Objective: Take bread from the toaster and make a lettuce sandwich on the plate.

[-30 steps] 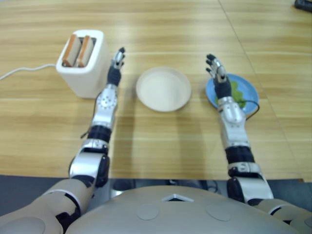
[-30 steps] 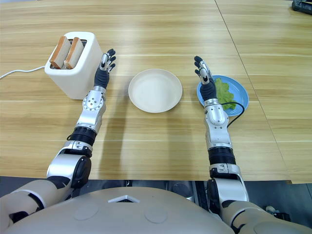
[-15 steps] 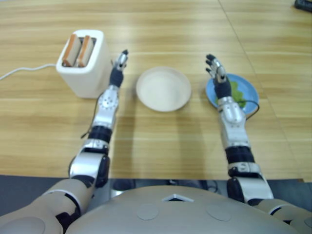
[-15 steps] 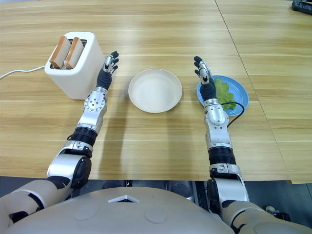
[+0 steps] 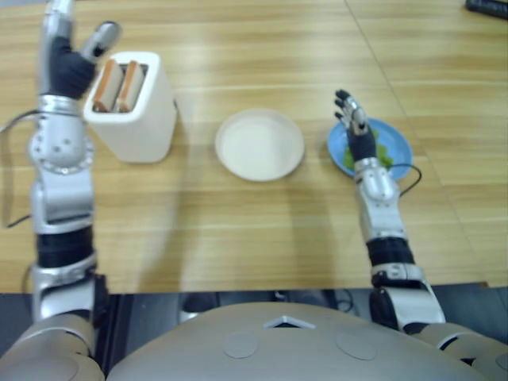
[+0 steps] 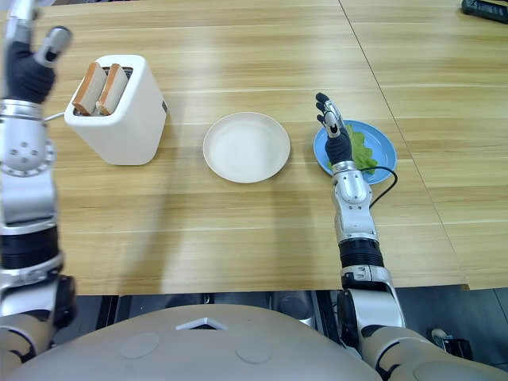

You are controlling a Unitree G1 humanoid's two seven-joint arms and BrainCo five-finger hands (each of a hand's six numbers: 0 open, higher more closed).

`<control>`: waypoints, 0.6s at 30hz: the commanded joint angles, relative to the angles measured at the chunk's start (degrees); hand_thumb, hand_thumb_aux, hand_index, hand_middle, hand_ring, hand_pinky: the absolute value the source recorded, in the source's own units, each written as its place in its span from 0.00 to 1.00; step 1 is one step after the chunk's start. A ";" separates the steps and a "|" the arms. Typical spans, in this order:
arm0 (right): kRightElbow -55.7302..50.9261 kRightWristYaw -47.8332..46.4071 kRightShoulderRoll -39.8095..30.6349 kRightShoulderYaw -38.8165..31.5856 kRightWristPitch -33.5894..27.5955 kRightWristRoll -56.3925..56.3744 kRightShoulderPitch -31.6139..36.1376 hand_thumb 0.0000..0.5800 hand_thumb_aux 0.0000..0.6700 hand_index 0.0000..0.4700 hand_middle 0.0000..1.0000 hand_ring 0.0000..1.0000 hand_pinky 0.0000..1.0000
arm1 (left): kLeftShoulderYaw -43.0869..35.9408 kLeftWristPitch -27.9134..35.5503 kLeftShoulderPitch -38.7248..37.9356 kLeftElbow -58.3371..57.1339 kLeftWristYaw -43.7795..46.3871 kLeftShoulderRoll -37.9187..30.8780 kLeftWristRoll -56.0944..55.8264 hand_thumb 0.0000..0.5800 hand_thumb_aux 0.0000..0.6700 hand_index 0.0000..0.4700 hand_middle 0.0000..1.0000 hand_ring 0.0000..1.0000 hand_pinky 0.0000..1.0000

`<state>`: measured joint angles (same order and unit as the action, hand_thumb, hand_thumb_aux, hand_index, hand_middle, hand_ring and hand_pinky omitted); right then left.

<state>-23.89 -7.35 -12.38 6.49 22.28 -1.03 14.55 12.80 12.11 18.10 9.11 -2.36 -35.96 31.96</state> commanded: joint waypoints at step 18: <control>1.79 -0.42 -0.86 -0.09 -0.48 0.00 -0.61 0.00 0.00 0.00 0.00 0.00 0.00 | -16.10 10.01 3.41 -30.24 -5.33 -0.87 11.88 0.00 0.00 0.00 0.00 0.00 0.00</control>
<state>-23.16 -7.47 -12.85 6.40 22.32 -1.04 14.41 -1.52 21.30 21.69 -18.98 -7.85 -37.12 42.79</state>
